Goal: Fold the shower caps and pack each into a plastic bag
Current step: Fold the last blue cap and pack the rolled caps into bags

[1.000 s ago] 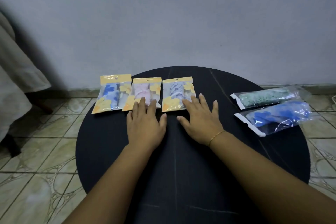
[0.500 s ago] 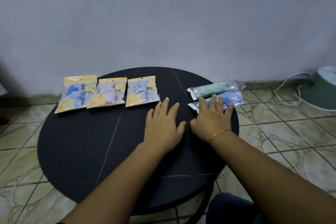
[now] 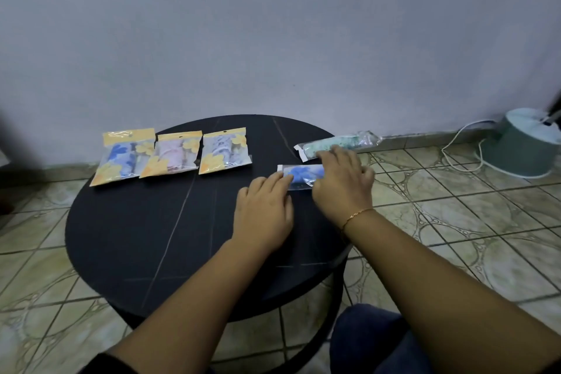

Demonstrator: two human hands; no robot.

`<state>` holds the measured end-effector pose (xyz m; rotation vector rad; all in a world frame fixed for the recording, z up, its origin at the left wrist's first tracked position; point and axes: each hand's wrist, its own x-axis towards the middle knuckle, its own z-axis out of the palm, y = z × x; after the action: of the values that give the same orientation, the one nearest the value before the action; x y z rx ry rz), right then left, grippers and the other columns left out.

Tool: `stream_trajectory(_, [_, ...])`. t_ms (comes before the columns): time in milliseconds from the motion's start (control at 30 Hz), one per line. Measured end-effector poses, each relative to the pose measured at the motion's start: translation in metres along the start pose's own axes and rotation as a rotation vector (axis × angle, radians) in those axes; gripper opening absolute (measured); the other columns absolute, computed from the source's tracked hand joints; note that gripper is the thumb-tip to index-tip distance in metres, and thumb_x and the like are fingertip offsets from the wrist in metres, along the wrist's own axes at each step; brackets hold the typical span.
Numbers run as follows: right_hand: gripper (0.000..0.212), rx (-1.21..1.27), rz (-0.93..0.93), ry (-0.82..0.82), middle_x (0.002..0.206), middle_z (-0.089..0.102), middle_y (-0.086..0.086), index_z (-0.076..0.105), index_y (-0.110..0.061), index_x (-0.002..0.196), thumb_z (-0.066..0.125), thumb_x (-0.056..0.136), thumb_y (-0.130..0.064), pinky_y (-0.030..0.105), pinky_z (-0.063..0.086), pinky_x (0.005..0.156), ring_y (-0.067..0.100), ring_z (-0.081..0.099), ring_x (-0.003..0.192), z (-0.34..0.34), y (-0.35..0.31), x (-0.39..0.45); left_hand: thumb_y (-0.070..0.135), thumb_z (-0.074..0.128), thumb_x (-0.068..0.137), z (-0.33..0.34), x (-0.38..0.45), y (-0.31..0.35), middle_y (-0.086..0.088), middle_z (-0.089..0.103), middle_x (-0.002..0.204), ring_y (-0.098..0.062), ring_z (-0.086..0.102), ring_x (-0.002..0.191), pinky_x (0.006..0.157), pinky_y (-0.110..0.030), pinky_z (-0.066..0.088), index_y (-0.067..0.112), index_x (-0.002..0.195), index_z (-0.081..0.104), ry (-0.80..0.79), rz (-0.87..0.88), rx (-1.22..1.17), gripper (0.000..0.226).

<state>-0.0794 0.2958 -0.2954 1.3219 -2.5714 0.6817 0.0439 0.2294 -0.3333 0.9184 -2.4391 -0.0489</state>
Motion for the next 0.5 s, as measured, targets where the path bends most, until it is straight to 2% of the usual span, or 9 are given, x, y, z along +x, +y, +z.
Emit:
stream_trajectory(67, [0.064, -0.057, 0.084, -0.136, 0.157, 0.009, 0.001, 0.025, -0.026, 0.143, 0.046, 0.083, -0.021, 0.052, 0.004, 0.112, 0.020, -0.001, 0.145, 0.006, 0.019, 0.004, 0.035, 0.038, 0.084, 0.000, -0.006, 0.005, 0.003, 0.049, 0.139, -0.023, 0.047, 0.120, 0.091, -0.038, 0.036, 0.022, 0.133, 0.050, -0.100, 0.026, -0.012, 0.052])
stream_trajectory(133, [0.065, -0.094, 0.131, -0.289, 0.157, 0.009, 0.001, 0.021, -0.025, 0.144, 0.042, 0.083, -0.022, 0.059, -0.005, 0.111, 0.022, -0.007, 0.145, 0.012, 0.033, 0.003, 0.039, 0.036, 0.084, 0.002, -0.011, 0.007, 0.004, 0.042, 0.145, -0.022, 0.041, 0.127, 0.096, -0.037, 0.033, 0.023, 0.137, 0.045, -0.128, 0.055, 0.006, 0.057])
stream_trajectory(200, [0.059, -0.089, 0.120, -0.322, 0.151, 0.027, 0.002, 0.029, -0.025, 0.140, 0.042, 0.082, -0.021, 0.061, -0.007, 0.110, 0.025, 0.005, 0.143, 0.012, 0.035, 0.002, 0.040, 0.036, 0.084, 0.004, -0.015, 0.006, 0.004, 0.042, 0.145, -0.022, 0.041, 0.127, 0.096, -0.037, 0.033, 0.023, 0.136, 0.047, -0.126, 0.046, 0.015, 0.056])
stream_trajectory(300, [0.049, -0.030, 0.064, -0.230, 0.129, 0.054, 0.002, 0.045, -0.027, 0.132, 0.043, 0.084, -0.019, 0.054, -0.003, 0.113, 0.022, 0.035, 0.129, 0.001, 0.021, 0.003, 0.042, 0.031, 0.084, 0.002, -0.015, 0.005, 0.001, 0.053, 0.136, -0.023, 0.051, 0.120, 0.089, -0.038, 0.040, 0.021, 0.125, 0.058, -0.047, -0.012, 0.020, 0.054])
stream_trajectory(367, [0.045, 0.155, -0.022, -0.260, 0.117, 0.063, 0.000, 0.052, -0.026, 0.128, 0.042, 0.085, -0.013, 0.042, 0.007, 0.117, 0.018, 0.049, 0.117, -0.005, 0.011, 0.003, 0.044, 0.029, 0.086, 0.000, -0.012, 0.004, 0.001, 0.052, 0.138, -0.021, 0.048, 0.123, 0.091, -0.037, 0.038, 0.022, 0.126, 0.057, -0.005, -0.044, -0.018, 0.054])
stream_trajectory(400, [0.044, 0.287, -0.058, -0.304, 0.109, 0.064, -0.003, 0.056, -0.024, 0.125, 0.043, 0.086, -0.010, 0.034, 0.021, 0.114, 0.016, 0.054, 0.107, -0.007, 0.008, 0.001, 0.047, 0.030, 0.088, -0.001, -0.011, 0.003, 0.003, 0.047, 0.142, -0.018, 0.043, 0.128, 0.095, -0.036, 0.035, 0.024, 0.130, 0.053, -0.029, -0.061, -0.046, 0.053])
stream_trajectory(433, [0.041, 0.407, -0.083, -0.343, 0.101, 0.063, -0.006, 0.059, -0.021, 0.122, 0.046, 0.086, -0.007, 0.028, 0.035, 0.104, 0.013, 0.056, 0.097, -0.008, 0.006, -0.002, 0.053, 0.032, 0.088, -0.001, -0.010, 0.001, 0.005, 0.042, 0.145, -0.014, 0.038, 0.132, 0.099, -0.034, 0.031, 0.026, 0.134, 0.048, -0.063, -0.076, -0.069, 0.055])
stream_trajectory(500, [0.038, 0.544, -0.117, -0.360, 0.092, 0.061, -0.007, 0.063, -0.018, 0.116, 0.048, 0.084, -0.003, 0.020, 0.044, 0.083, 0.010, 0.056, 0.084, -0.008, 0.004, -0.004, 0.069, 0.033, 0.081, -0.002, -0.011, -0.003, 0.008, 0.038, 0.148, -0.010, 0.033, 0.134, 0.101, -0.033, 0.028, 0.029, 0.138, 0.042, -0.101, -0.078, -0.062, 0.071])
